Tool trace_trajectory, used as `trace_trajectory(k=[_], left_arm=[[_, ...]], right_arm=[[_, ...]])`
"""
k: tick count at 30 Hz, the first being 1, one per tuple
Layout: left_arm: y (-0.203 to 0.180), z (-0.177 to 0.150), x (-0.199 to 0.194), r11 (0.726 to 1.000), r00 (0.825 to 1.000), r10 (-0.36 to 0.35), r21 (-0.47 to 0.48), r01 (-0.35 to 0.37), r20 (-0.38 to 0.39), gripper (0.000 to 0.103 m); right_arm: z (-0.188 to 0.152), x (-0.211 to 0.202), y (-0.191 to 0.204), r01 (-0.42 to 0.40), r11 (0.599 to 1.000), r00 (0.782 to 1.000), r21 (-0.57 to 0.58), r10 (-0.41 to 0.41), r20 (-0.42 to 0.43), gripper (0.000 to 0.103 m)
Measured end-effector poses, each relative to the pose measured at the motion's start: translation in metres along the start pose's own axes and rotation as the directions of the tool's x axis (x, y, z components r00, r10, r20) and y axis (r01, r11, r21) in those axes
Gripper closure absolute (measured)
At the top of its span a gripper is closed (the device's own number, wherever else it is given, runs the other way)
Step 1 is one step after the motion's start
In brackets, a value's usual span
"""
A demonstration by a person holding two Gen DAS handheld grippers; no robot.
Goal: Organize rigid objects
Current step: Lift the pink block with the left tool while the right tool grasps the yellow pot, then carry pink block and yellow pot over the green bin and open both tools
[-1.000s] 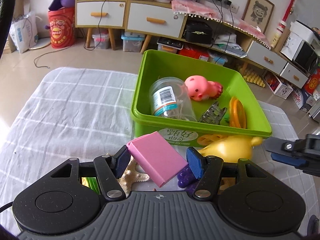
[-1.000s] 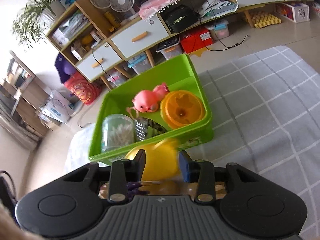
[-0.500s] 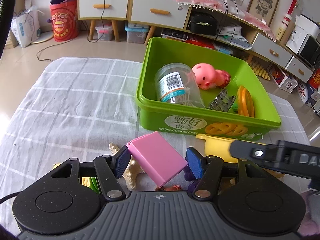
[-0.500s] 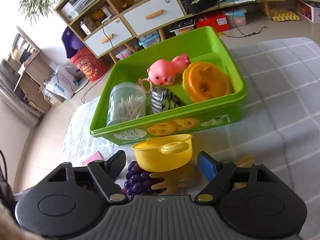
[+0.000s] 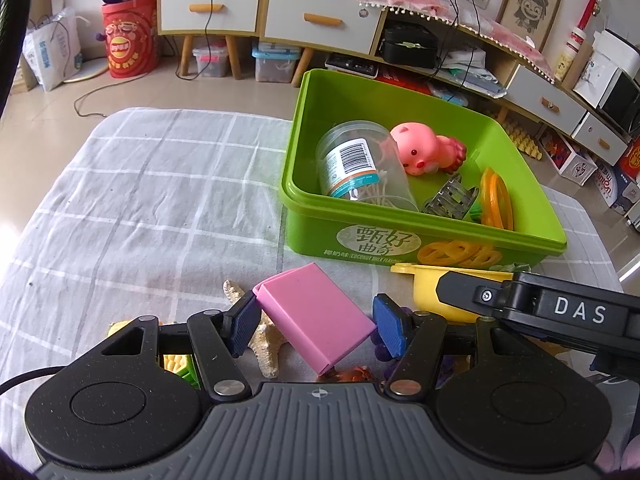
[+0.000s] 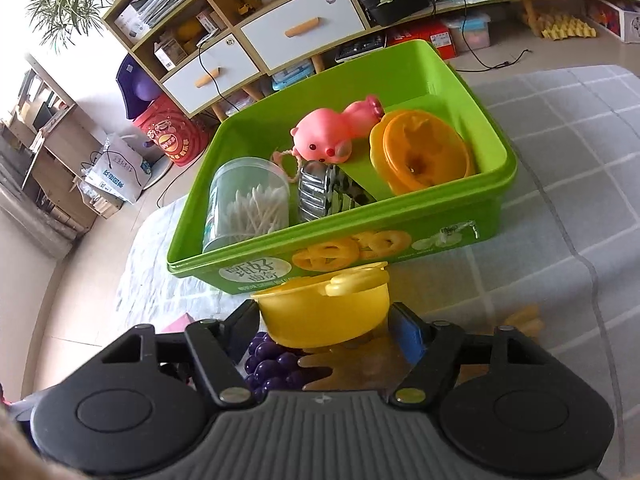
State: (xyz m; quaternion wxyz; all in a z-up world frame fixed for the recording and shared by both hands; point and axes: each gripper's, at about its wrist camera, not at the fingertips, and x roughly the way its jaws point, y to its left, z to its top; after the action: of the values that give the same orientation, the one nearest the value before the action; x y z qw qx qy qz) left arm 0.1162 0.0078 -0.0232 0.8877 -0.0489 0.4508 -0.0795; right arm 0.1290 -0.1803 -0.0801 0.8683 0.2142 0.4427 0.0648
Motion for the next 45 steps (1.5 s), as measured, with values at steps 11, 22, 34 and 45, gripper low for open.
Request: trace_trajectory(k=[11,22,34,45], left_arm=[[-0.001,0.007,-0.013,0.999,0.999,-0.028,-0.021,0.029,0.033,0.038],[-0.002,0.029,-0.027,0.993,0.991,-0.09,-0.065,0.097,0.099,0.038],[-0.047,0.067,0.001,0.977,0.972,-0.214,0.024,0.213,0.093,0.037],[-0.051,0.09,0.056,0.974,0.974,-0.225,0.02,0.225,0.009,0.037]], right_arm=[[0.007,-0.035,0.0,-0.024,1.0,1.0,0.01,0.023,0.021,0.047],[0.025,-0.072,-0.005,-0.072,0.995,0.989,0.069,0.062,0.135,0.047],[0.043,-0.063,-0.032,-0.089,0.981,0.978,0.172,0.053,0.203,0.046],[0.063,-0.036,-0.038,-0.065,0.988,0.984,0.142,0.039,0.176,0.046]])
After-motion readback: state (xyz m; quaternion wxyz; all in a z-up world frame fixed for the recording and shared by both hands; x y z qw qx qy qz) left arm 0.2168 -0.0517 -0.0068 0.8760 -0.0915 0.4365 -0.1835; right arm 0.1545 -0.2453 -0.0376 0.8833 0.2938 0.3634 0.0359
